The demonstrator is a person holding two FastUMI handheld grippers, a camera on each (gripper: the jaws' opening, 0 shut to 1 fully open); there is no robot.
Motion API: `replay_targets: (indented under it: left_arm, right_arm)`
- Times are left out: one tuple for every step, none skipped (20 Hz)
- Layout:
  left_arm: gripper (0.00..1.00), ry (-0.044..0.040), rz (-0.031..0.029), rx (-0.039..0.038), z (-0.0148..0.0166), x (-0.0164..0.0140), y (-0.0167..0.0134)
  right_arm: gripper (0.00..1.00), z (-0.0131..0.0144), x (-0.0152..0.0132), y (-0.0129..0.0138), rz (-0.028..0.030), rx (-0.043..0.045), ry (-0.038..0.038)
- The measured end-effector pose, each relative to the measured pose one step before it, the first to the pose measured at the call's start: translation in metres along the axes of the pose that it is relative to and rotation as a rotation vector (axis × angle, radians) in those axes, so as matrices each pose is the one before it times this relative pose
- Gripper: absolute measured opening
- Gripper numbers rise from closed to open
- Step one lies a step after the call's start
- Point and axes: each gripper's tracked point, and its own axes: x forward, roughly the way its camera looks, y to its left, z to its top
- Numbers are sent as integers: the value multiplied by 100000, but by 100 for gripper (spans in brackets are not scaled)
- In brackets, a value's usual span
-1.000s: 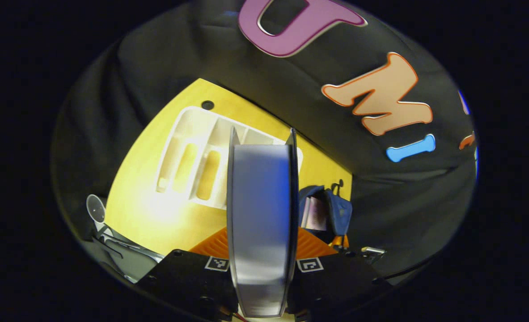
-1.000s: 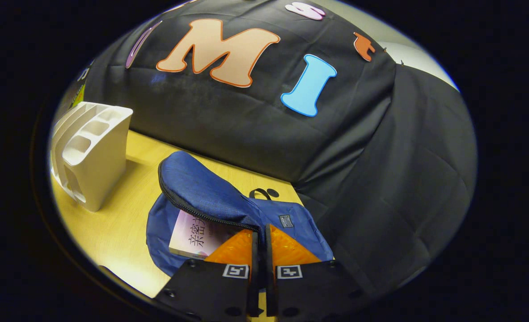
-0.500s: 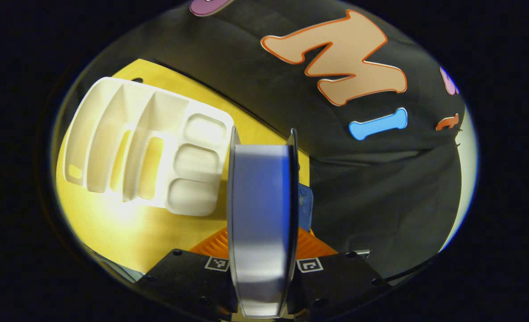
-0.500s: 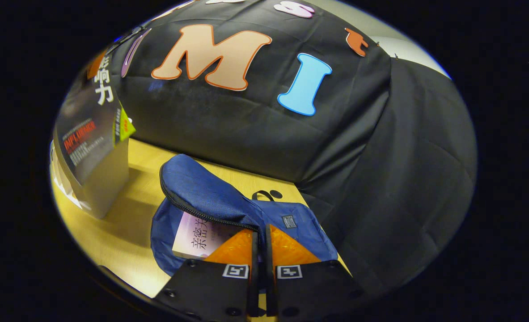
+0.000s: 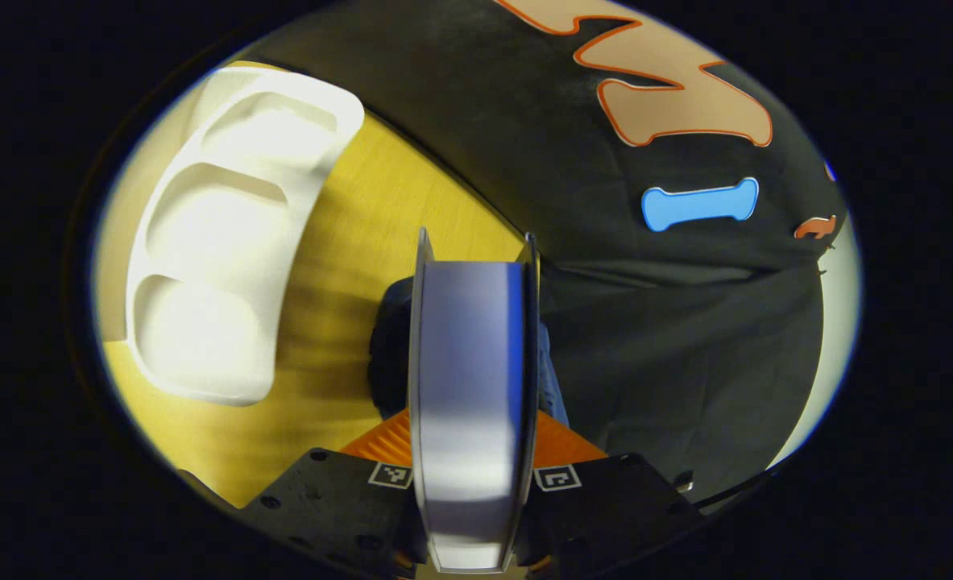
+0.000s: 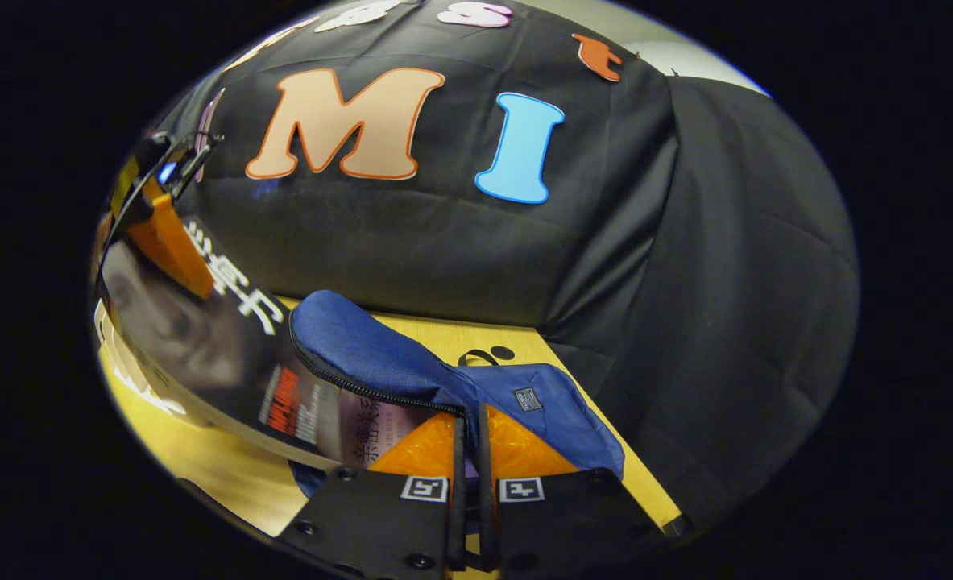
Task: Open the schoolbag, grab two books from the bookshelf and put them into the schoolbag.
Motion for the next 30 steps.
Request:
replay_targets:
  left_arm:
    - [37, 44, -1400, 445, -283, 1024, -144]
    - [37, 46, -1737, 184, -230, 1013, -312]
    - [37, -351, -1864, 405, 28, 1235, -317]
    - [37, -429, -1525, 547, -57, 1163, -231]
    - [37, -355, -1535, 603, -112, 1162, -143]
    - [37, -337, -1352, -29, -86, 1116, -101]
    - [37, 228, -1585, 356, -220, 989, -63]
    - [37, 559, -890, -86, -320, 1067, 205]
    - [37, 713, -859, -336, -140, 959, 206]
    - [37, 1216, -1237, -224, -298, 1095, 73]
    - [37, 1050, -1960, -1017, -236, 798, 24]
    - [38, 1551, -1505, -2071, -234, 1006, 230]
    - [38, 938, -1776, -1553, -145, 614, 146]
    - [37, 967, -1692, -1716, -184, 580, 237]
    - [37, 818, -1690, -1054, -102, 435, 184]
    - [37, 600, -1712, -467, 68, 480, 189]
    - [37, 473, -1371, 194, 32, 235, 230]
    - [37, 89, -1181, 113, 131, 441, 175]
    - [37, 760, -430, 821, 118, 742, 310]
    - [37, 2154, 690, 769, -342, 764, 569]
    - [36, 151, -1921, -920, 159, 510, -102]
    - [38, 626, -1802, -549, 65, 735, 170]
    - [38, 149, -1666, -284, -4, 492, 104]
    - [38, 152, -1333, -557, -80, 581, 66]
    - [38, -203, -1071, -362, 2, 534, 89]
    - [39, 238, -318, -766, -76, 701, 193]
    - [39, 316, -862, -1328, -153, 163, -219]
    - [40, 295, 116, -7, -155, 39, -37]
    - [39, -628, 500, 921, 91, -56, -20]
    - [37, -250, 2422, 1385, 69, 121, 26]
  right_arm:
    - [12, 76, 74, -15, 523, 1763, -56]
    - [7, -7, 53, -23, 499, 1084, -156]
    - [9, -10, 101, 52, 590, 355, -386]
    - [7, -3, 39, 88, 551, -173, -302]
    - [7, 41, 124, 77, 427, -324, -342]
    - [9, 43, 72, 118, 409, -29, -212]
    - [8, 93, 52, 98, 409, -21, -515]
    - [7, 111, 9, 132, 468, 141, -357]
    - [7, 102, 52, 63, 453, 331, -161]
    - [7, -10, 97, -1, 146, 268, 48]
    - [7, 75, 20, -57, 175, -23, -81]
    - [11, 158, 63, 19, 103, -453, -851]
    - [11, 199, 75, 218, 621, -622, -806]
    - [11, -240, -105, 223, 696, -408, -209]
    - [11, 33, -122, 100, 604, -440, -57]
    - [9, 128, -28, 47, 535, -412, -239]
    - [7, 35, 32, 77, 468, -507, -261]
    - [9, -97, 129, 50, 377, -354, -48]
    - [11, 17, -31, 71, 324, -328, 15]
    - [9, -64, 123, 247, 392, -654, -98]
    - [11, 96, 30, 271, 433, -717, 161]
    - [11, -36, 146, 481, 481, -537, 190]
    - [11, 34, 193, 286, 337, -340, 175]
    - [11, -5, -253, 66, 263, -126, 150]
    - [11, 61, -81, 11, 74, 171, 92]
    - [11, -371, 207, -114, 1, 230, 150]
    - [11, -171, 104, 11, 98, 78, 412]
    - [11, 3, -16, 23, -122, 4, 9]
    - [11, 70, 32, -56, -121, -128, -110]
    - [11, 25, -48, -72, -236, 115, -60]
